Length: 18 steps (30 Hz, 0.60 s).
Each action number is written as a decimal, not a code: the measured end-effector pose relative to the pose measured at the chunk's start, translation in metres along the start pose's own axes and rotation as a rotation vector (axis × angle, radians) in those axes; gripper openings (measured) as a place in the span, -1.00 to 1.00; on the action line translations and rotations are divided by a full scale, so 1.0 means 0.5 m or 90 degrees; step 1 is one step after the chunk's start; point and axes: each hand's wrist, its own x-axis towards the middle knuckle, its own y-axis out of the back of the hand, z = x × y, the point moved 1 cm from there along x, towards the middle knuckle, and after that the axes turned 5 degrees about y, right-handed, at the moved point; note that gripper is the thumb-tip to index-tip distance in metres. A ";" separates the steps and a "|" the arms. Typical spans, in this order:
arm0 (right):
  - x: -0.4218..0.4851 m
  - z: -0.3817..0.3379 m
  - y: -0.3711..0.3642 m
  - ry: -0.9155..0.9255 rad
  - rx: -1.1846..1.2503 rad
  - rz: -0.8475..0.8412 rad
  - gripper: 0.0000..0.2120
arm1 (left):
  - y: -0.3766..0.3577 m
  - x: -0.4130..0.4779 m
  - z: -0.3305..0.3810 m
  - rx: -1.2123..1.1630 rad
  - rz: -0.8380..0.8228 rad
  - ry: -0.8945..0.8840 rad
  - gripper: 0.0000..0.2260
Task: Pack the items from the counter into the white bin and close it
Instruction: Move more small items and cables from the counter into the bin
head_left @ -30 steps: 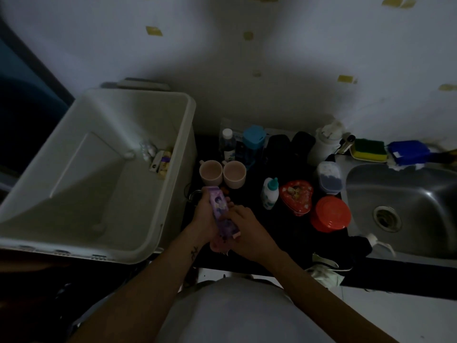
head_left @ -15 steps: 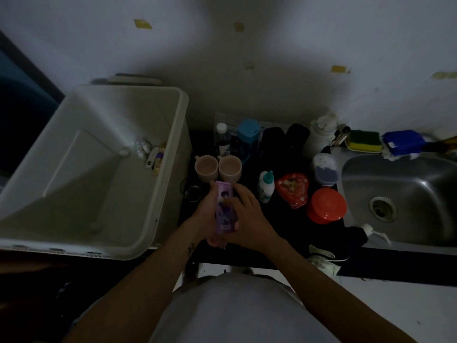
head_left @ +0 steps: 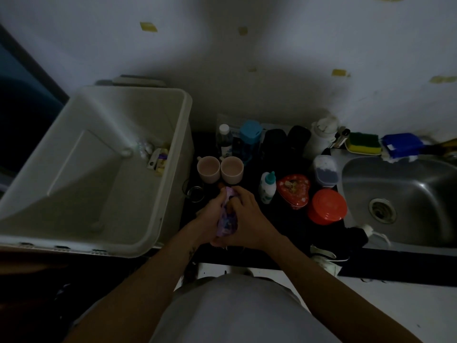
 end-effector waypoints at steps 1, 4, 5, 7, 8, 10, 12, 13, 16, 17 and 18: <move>0.001 -0.001 0.000 -0.004 0.007 -0.001 0.11 | 0.000 -0.003 0.001 0.006 0.004 -0.003 -0.50; 0.001 -0.003 -0.001 -0.018 0.022 -0.013 0.07 | -0.006 -0.010 0.007 0.017 0.005 -0.007 -0.52; 0.000 -0.004 -0.003 -0.019 0.018 -0.017 0.06 | -0.006 -0.012 0.008 0.021 0.009 -0.004 -0.51; -0.004 -0.005 -0.006 -0.017 0.008 -0.021 0.10 | -0.007 -0.016 0.007 0.034 0.013 0.004 -0.51; -0.006 -0.009 -0.007 -0.019 0.004 -0.022 0.11 | -0.005 -0.018 0.004 0.039 0.019 0.005 -0.52; -0.012 -0.017 -0.009 -0.021 -0.006 -0.021 0.11 | -0.003 -0.020 -0.004 0.035 0.038 0.002 -0.53; -0.019 -0.022 -0.016 -0.009 0.001 -0.003 0.01 | 0.000 -0.022 -0.018 0.017 0.049 -0.002 -0.54; -0.022 -0.024 -0.020 -0.003 0.008 -0.001 -0.05 | 0.003 -0.020 -0.025 0.006 0.053 -0.001 -0.53; -0.039 -0.020 -0.039 -0.009 -0.006 -0.052 -0.04 | 0.025 -0.025 -0.034 -0.012 0.124 -0.026 -0.46; -0.047 -0.014 -0.045 -0.021 -0.009 -0.066 -0.05 | 0.038 -0.024 -0.037 -0.002 0.164 -0.038 -0.44; -0.057 -0.005 -0.048 -0.037 -0.008 -0.071 -0.09 | 0.051 -0.024 -0.040 0.001 0.203 -0.045 -0.43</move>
